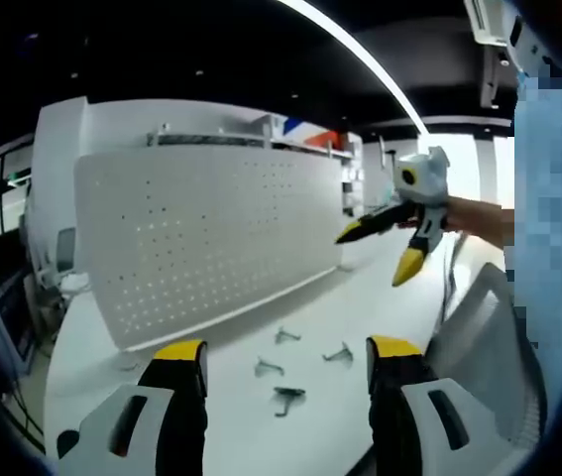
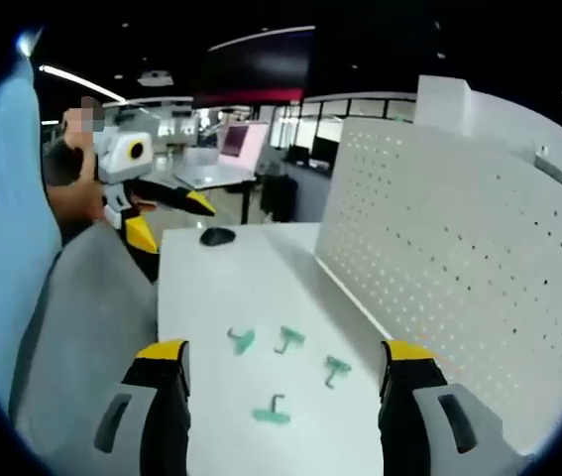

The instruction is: Insert the hook assembly into the mounting plate slot until the hook locks in place.

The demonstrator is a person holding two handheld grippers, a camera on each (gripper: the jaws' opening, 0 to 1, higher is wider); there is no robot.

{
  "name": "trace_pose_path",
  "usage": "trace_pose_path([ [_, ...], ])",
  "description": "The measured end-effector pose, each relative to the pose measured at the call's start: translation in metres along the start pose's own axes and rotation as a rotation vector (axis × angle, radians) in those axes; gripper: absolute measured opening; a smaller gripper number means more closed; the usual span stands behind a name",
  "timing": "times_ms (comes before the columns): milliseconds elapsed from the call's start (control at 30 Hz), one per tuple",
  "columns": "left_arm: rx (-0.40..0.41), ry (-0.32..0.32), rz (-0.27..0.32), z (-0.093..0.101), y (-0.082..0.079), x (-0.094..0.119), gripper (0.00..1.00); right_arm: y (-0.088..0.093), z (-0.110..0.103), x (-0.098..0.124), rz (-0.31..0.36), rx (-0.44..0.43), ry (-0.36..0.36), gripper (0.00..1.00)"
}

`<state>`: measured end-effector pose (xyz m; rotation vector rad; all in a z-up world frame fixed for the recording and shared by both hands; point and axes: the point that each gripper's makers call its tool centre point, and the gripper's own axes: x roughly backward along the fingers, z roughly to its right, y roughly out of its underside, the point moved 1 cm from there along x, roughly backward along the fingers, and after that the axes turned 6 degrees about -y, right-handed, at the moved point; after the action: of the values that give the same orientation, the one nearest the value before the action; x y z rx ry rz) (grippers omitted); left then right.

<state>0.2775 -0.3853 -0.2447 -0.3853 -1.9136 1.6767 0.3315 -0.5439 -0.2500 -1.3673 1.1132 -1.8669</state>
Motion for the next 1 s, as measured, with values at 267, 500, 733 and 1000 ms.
trace_pose_path([
  [267, 0.002, 0.01, 0.001, 0.002, 0.004, -0.001, 0.66, -0.005, -0.008, -0.021, -0.006, -0.053, -0.053, 0.63],
  [500, 0.004, 0.018, 0.003, 0.0, 0.007, -0.002, 0.65, -0.007, -0.014, -0.04, -0.016, -0.075, -0.085, 0.57],
  [733, 0.0, 0.02, 0.005, -0.001, 0.009, -0.002, 0.65, -0.006, -0.019, -0.058, -0.04, -0.104, -0.114, 0.48],
  [1000, -0.018, 0.02, -0.001, 0.0, 0.011, -0.003, 0.65, -0.003, -0.024, -0.078, -0.066, -0.119, -0.145, 0.39],
])
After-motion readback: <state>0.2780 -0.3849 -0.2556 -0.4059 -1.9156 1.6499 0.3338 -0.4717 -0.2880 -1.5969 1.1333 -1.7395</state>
